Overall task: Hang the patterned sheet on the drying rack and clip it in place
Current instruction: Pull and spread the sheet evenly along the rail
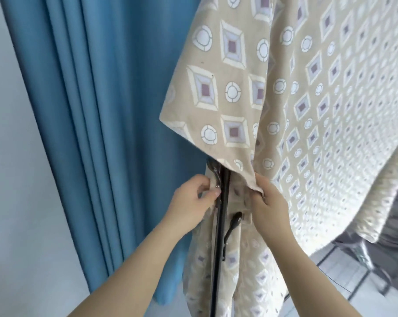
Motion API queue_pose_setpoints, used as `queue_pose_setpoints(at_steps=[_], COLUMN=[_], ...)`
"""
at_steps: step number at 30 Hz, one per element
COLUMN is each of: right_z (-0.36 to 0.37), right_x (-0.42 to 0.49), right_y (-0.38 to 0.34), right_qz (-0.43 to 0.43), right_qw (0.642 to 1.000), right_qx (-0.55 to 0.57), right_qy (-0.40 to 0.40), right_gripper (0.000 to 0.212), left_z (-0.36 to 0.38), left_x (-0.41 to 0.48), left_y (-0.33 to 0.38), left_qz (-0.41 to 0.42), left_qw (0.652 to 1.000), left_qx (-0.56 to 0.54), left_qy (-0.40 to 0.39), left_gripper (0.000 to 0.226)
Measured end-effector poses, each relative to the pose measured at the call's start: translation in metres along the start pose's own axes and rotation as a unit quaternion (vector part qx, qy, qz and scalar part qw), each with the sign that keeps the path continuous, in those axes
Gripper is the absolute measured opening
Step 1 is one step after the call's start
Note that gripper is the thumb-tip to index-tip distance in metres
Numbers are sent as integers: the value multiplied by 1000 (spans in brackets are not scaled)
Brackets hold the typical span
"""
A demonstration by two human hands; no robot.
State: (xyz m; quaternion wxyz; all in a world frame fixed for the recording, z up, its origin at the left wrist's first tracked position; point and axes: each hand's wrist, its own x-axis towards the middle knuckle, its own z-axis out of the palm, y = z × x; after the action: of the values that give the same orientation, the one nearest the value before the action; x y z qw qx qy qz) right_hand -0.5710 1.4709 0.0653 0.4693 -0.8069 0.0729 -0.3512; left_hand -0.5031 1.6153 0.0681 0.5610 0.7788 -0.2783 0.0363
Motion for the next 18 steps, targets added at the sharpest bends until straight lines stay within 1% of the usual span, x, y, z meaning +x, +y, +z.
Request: queue_pose_setpoints(at_steps=[2, 5, 7, 9, 11, 13, 17, 18], right_z=[-13, -33, -48, -57, -62, -63, -52, -47], right_x=[-3, -5, -7, -12, -16, -21, -29, -31], right_y=[-2, -3, -6, -11, -21, -35, -60, -64], right_qz=[51, 100, 109, 91, 68, 55, 56, 56], right_qw=[997, 982, 966, 957, 954, 958, 974, 975], right_qx=[11, 62, 106, 104, 122, 173, 218, 215], right_qy=[49, 144, 210, 255, 264, 222, 24, -24], right_gripper=[34, 34, 31, 31, 34, 35, 31, 31], left_z=[-3, -11, -14, -20, -27, -33, -44, -45], left_x=[-2, -6, -11, -19, -27, -35, -49, -52], left_y=[-2, 0, 4, 14, 27, 40, 61, 63], left_qz=[4, 0, 0, 16, 30, 43, 64, 63], left_qw=[998, 986, 973, 963, 957, 951, 948, 948], left_qx=[-25, -62, -91, -127, -176, -228, -288, -294], left_qy=[57, 153, 213, 238, 229, 202, 117, 105], left_gripper=[21, 24, 24, 22, 19, 16, 5, 8])
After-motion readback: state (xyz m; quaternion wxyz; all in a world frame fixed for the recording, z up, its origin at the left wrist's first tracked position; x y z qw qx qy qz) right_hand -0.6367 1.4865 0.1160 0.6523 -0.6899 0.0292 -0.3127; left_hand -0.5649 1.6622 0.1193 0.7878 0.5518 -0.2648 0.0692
